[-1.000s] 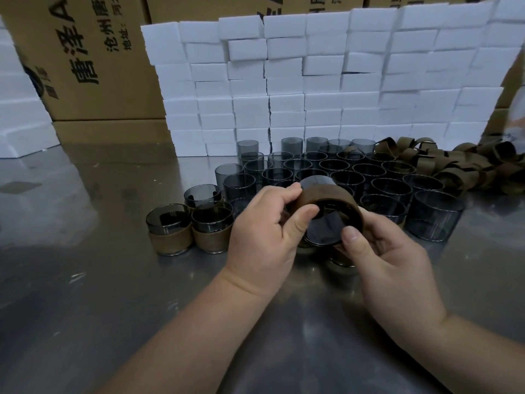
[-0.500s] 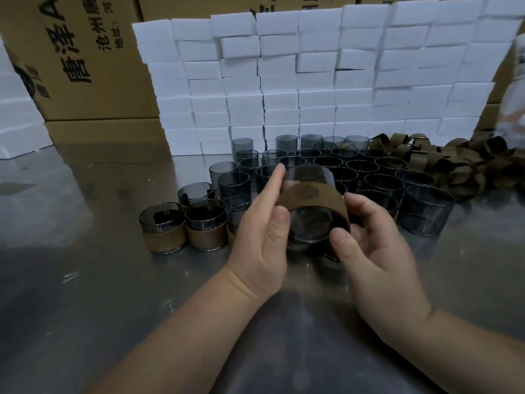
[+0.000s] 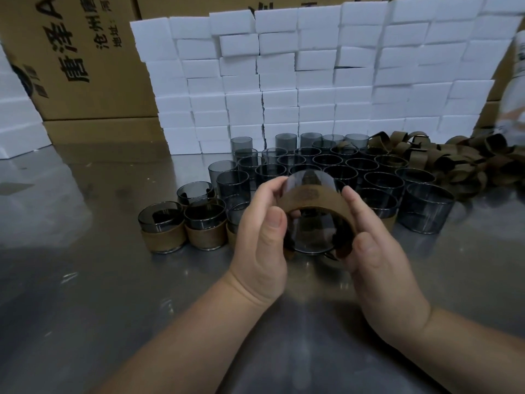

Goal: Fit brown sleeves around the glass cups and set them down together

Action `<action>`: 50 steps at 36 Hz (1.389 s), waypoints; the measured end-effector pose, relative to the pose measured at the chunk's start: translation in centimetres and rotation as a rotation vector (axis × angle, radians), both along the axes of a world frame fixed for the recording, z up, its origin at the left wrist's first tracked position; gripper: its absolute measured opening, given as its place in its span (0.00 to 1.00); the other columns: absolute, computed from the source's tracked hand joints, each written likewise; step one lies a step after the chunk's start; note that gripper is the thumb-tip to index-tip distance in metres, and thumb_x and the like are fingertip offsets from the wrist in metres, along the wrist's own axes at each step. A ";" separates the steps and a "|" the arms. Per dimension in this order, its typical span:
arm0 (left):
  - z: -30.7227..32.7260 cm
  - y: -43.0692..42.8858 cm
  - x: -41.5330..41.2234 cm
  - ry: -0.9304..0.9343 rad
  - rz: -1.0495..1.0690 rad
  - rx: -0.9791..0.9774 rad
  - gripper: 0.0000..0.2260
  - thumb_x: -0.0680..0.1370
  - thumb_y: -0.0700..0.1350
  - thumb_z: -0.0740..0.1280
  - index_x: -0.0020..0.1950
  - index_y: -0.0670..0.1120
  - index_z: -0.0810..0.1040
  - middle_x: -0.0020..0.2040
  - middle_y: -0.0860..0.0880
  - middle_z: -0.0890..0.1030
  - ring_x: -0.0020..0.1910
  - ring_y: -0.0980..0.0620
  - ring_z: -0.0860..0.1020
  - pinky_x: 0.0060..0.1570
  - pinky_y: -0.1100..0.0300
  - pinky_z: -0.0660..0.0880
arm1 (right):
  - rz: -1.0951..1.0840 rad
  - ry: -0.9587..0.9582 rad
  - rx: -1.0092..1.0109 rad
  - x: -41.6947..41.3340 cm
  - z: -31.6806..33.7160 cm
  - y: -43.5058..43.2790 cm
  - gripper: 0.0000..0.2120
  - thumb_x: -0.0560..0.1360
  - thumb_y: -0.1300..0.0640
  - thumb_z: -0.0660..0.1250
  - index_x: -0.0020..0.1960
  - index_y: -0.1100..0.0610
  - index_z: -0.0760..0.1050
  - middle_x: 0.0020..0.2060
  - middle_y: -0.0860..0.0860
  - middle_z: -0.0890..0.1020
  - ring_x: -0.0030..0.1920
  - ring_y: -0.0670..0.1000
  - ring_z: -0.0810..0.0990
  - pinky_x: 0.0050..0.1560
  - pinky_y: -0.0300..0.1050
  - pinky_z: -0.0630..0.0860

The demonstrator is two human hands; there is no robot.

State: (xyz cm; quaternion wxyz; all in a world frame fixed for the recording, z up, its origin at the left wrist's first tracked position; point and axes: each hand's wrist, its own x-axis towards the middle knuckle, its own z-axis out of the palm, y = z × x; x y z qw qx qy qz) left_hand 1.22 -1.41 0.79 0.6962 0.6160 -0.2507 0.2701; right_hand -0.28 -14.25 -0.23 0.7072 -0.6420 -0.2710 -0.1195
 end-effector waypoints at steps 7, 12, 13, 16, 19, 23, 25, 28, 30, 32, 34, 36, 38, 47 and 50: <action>0.3 -0.1 -0.3 0.003 -0.002 0.026 0.30 0.68 0.73 0.59 0.55 0.50 0.74 0.49 0.50 0.81 0.51 0.49 0.79 0.51 0.55 0.73 | 0.064 -0.022 0.035 -0.1 0.3 0.1 0.50 0.62 0.27 0.65 0.71 0.59 0.58 0.67 0.54 0.72 0.66 0.46 0.72 0.61 0.36 0.70; 0.1 -0.1 -0.2 -0.010 -0.003 0.020 0.28 0.68 0.73 0.60 0.54 0.51 0.75 0.48 0.51 0.82 0.50 0.50 0.79 0.50 0.56 0.73 | 0.081 -0.022 0.072 -0.2 0.2 0.3 0.39 0.67 0.31 0.64 0.68 0.54 0.62 0.63 0.46 0.76 0.65 0.44 0.73 0.59 0.35 0.70; 0.1 -0.1 -0.2 -0.013 -0.002 0.021 0.28 0.68 0.73 0.60 0.54 0.52 0.76 0.48 0.51 0.82 0.50 0.50 0.79 0.50 0.55 0.73 | 0.082 -0.019 0.078 -0.2 0.2 0.3 0.37 0.67 0.31 0.64 0.67 0.53 0.62 0.62 0.45 0.77 0.65 0.45 0.74 0.59 0.35 0.70; 0.1 -0.1 -0.2 -0.024 0.002 0.017 0.25 0.69 0.72 0.59 0.53 0.55 0.78 0.47 0.53 0.82 0.48 0.53 0.79 0.48 0.60 0.73 | 0.080 -0.022 0.096 -0.2 0.1 0.2 0.35 0.69 0.32 0.64 0.67 0.53 0.63 0.63 0.44 0.77 0.65 0.45 0.74 0.59 0.35 0.70; 0.1 -0.1 -0.2 -0.030 -0.003 0.021 0.25 0.69 0.72 0.59 0.52 0.55 0.77 0.45 0.53 0.81 0.47 0.54 0.79 0.46 0.61 0.73 | 0.082 -0.031 0.092 -0.2 0.2 0.3 0.33 0.70 0.33 0.64 0.66 0.53 0.65 0.62 0.43 0.78 0.64 0.45 0.75 0.59 0.35 0.71; 0.2 -0.1 -0.2 -0.041 -0.003 0.037 0.27 0.70 0.72 0.59 0.53 0.51 0.75 0.45 0.52 0.81 0.47 0.53 0.79 0.46 0.58 0.73 | 0.074 -0.052 0.084 -0.3 0.3 0.3 0.35 0.69 0.32 0.63 0.66 0.55 0.64 0.59 0.45 0.79 0.62 0.42 0.75 0.57 0.33 0.71; 0.2 -0.1 -0.1 -0.046 -0.003 0.040 0.29 0.69 0.73 0.59 0.54 0.50 0.74 0.46 0.50 0.80 0.47 0.49 0.79 0.47 0.50 0.74 | 0.073 -0.073 0.079 -0.4 0.4 0.3 0.38 0.70 0.32 0.63 0.67 0.58 0.62 0.62 0.47 0.76 0.63 0.42 0.74 0.58 0.33 0.70; 0.0 0.0 -0.1 -0.054 -0.004 0.033 0.28 0.68 0.73 0.59 0.53 0.52 0.76 0.46 0.50 0.80 0.47 0.47 0.78 0.47 0.47 0.73 | 0.075 -0.090 0.064 -0.4 0.5 0.3 0.35 0.71 0.33 0.61 0.67 0.56 0.63 0.61 0.42 0.78 0.63 0.41 0.74 0.59 0.33 0.70; 0.0 0.0 0.0 -0.051 0.008 0.039 0.27 0.68 0.73 0.59 0.53 0.53 0.77 0.46 0.50 0.80 0.47 0.47 0.78 0.47 0.46 0.73 | 0.078 -0.095 0.056 -0.4 0.5 0.4 0.31 0.72 0.34 0.60 0.65 0.53 0.64 0.60 0.38 0.78 0.62 0.39 0.75 0.57 0.31 0.70; 0.0 0.0 0.0 -0.063 0.022 0.055 0.28 0.69 0.73 0.58 0.53 0.52 0.75 0.45 0.50 0.80 0.46 0.48 0.79 0.46 0.48 0.74 | 0.075 -0.094 0.056 -0.5 0.5 0.5 0.28 0.73 0.35 0.60 0.65 0.52 0.64 0.60 0.37 0.78 0.61 0.39 0.75 0.57 0.31 0.70; 0.0 0.0 0.0 -0.085 0.037 0.076 0.27 0.71 0.72 0.56 0.53 0.51 0.75 0.44 0.53 0.80 0.45 0.52 0.79 0.45 0.55 0.74 | 0.065 -0.099 0.075 -0.4 0.4 0.4 0.30 0.72 0.34 0.61 0.65 0.52 0.65 0.60 0.41 0.79 0.62 0.42 0.75 0.58 0.33 0.71; 0.0 0.0 0.1 -0.105 0.053 0.104 0.27 0.73 0.71 0.54 0.53 0.50 0.74 0.43 0.53 0.80 0.44 0.54 0.78 0.44 0.58 0.74 | 0.058 -0.107 0.078 -0.3 0.1 0.3 0.31 0.71 0.35 0.64 0.65 0.53 0.65 0.59 0.45 0.79 0.63 0.45 0.75 0.59 0.35 0.71; 0.0 0.0 0.1 -0.116 0.058 0.120 0.29 0.73 0.71 0.53 0.53 0.48 0.73 0.43 0.51 0.79 0.43 0.52 0.78 0.43 0.56 0.74 | 0.046 -0.108 0.071 -0.2 -0.2 0.1 0.24 0.71 0.44 0.63 0.64 0.53 0.66 0.58 0.44 0.80 0.62 0.43 0.76 0.58 0.34 0.71; -0.1 0.1 0.1 -0.134 0.073 0.129 0.27 0.74 0.70 0.52 0.50 0.48 0.73 0.39 0.43 0.79 0.38 0.44 0.78 0.38 0.54 0.74 | 0.028 -0.114 0.075 0.0 -0.6 -0.1 0.20 0.70 0.48 0.57 0.61 0.50 0.67 0.54 0.42 0.81 0.59 0.40 0.77 0.57 0.33 0.70; -0.1 0.1 0.2 -0.119 0.057 0.105 0.26 0.74 0.70 0.53 0.50 0.49 0.74 0.39 0.41 0.79 0.38 0.42 0.78 0.38 0.51 0.74 | 0.023 -0.128 0.055 0.0 -0.5 -0.1 0.19 0.71 0.48 0.58 0.61 0.50 0.67 0.54 0.36 0.80 0.56 0.36 0.77 0.54 0.29 0.70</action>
